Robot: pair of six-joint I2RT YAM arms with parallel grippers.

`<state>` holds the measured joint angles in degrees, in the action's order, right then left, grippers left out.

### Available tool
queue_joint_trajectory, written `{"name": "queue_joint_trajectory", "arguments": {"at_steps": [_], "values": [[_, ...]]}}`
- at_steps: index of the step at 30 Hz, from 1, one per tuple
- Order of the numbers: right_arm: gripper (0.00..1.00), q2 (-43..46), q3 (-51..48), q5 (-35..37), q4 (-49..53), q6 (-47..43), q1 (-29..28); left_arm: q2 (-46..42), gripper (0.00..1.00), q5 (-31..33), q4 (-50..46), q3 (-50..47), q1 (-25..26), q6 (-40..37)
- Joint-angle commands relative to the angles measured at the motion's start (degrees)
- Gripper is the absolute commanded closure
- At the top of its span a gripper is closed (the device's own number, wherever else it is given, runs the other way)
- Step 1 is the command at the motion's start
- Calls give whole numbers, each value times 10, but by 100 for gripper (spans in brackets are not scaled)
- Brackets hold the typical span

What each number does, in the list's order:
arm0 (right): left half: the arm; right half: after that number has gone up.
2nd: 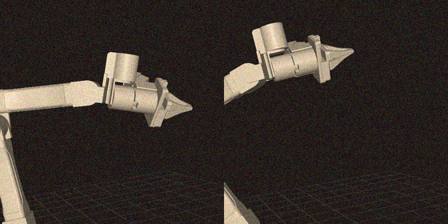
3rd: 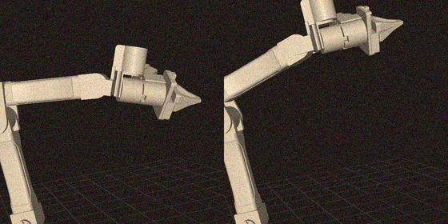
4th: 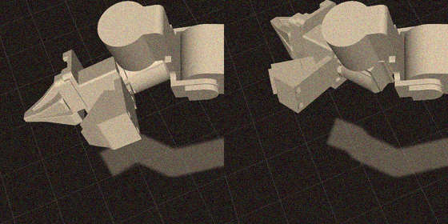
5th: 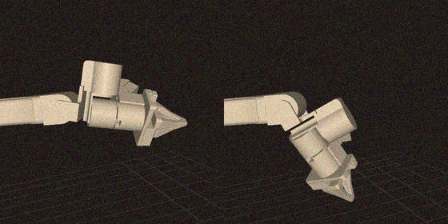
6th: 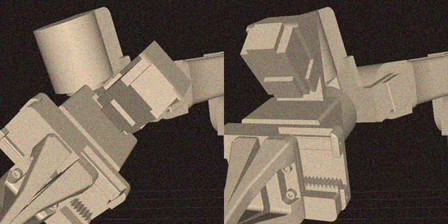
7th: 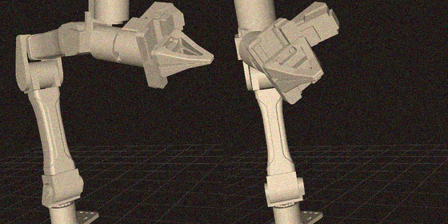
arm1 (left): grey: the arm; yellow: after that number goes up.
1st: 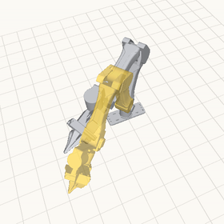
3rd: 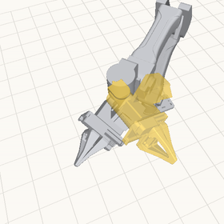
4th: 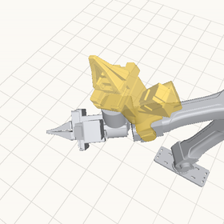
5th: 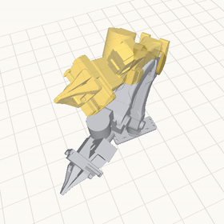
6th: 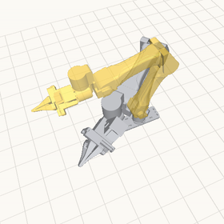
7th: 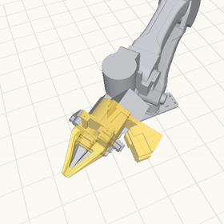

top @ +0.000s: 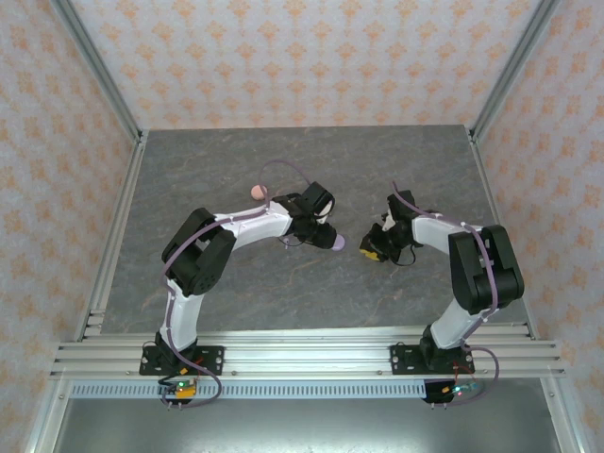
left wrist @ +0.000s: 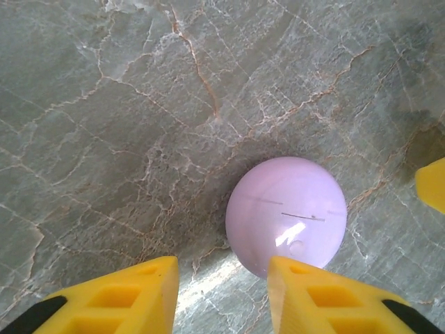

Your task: Insert the wireless bluetooth earbuds into the charging case

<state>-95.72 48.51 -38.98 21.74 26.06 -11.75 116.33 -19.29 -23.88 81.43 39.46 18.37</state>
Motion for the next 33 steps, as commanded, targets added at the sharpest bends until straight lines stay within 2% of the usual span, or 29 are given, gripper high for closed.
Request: {"name": "queue_joint_trajectory", "arguments": {"at_steps": [1,6,14,19,22,33], "values": [[75,-38,9,-19,-77,16,-28,-19,65,6,10,5,-8,15],[67,-48,15,-37,-103,20,-28,-25,73,-8,32,-14,-23,36],[62,-73,35,-84,-134,17,-31,-21,85,-27,36,-24,-30,46],[61,-91,49,-98,-136,12,-33,-15,85,-60,54,-33,-30,53],[58,-104,57,-106,-136,9,-35,-7,85,-64,50,-28,-30,53],[57,-136,78,-121,-129,0,-41,17,85,-80,63,-29,-30,64]]}}
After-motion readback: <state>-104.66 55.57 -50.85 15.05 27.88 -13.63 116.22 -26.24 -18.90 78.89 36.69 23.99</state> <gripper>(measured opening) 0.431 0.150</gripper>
